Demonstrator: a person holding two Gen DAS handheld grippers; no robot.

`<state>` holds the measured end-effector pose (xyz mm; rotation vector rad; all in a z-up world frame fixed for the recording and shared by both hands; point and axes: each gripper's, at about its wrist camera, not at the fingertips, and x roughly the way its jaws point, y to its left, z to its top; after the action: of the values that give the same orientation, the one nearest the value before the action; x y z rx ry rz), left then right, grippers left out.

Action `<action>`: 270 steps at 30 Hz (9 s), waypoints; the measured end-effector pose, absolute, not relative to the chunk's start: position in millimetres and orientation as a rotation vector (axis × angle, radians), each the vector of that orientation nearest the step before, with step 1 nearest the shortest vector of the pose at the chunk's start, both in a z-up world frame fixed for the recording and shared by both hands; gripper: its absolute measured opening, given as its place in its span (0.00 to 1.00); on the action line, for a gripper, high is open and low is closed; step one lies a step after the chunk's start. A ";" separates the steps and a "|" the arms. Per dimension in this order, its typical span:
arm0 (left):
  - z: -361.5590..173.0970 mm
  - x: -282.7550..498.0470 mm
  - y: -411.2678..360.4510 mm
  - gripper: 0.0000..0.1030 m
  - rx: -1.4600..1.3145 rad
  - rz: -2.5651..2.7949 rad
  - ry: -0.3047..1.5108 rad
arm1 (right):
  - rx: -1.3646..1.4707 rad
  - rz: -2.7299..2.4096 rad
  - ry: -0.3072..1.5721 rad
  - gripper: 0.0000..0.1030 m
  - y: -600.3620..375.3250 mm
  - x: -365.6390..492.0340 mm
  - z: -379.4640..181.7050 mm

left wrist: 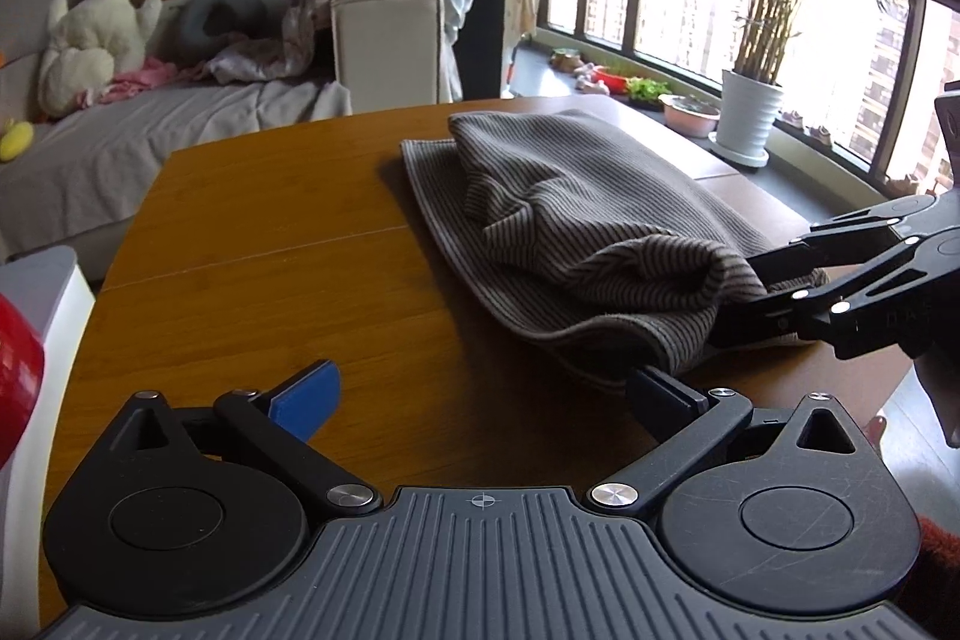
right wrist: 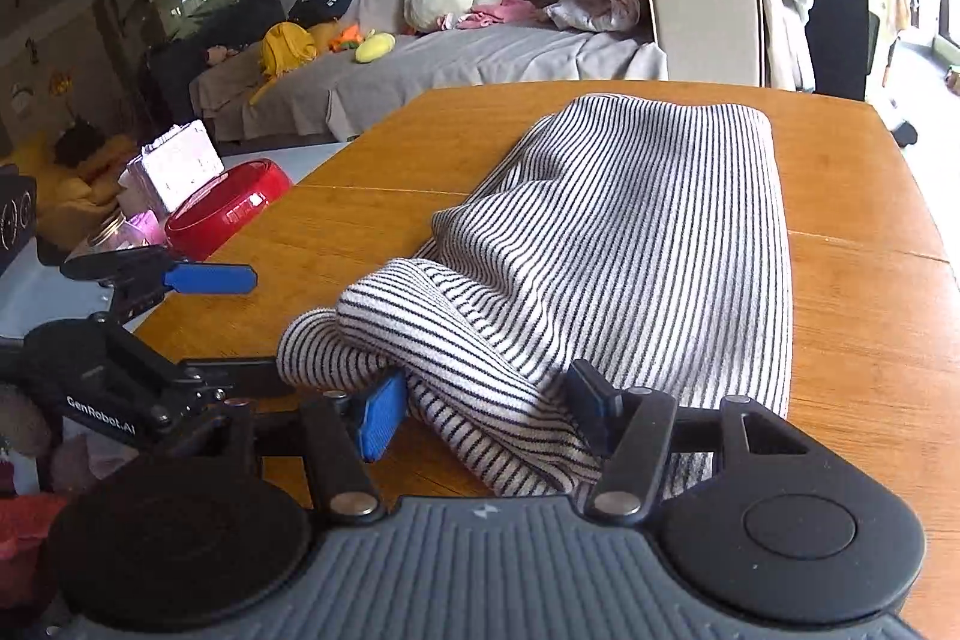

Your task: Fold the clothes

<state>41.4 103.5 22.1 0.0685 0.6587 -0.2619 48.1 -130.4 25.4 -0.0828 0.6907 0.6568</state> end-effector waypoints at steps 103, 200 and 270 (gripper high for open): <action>48.7 155.5 115.5 1.00 0.128 -0.477 0.594 | -0.615 0.717 0.564 0.12 -96.7 194.1 32.8; -7.3 189.2 80.0 0.56 -0.255 -0.412 0.782 | -0.213 0.456 0.345 0.23 -148.6 109.4 81.3; 72.3 214.3 57.8 0.61 -0.167 -0.545 0.558 | -0.502 0.667 0.356 0.82 -64.4 49.4 24.6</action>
<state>214.3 57.8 72.3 -0.1674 0.5576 -0.5446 49.4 -64.4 24.6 -0.5020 0.3562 0.6673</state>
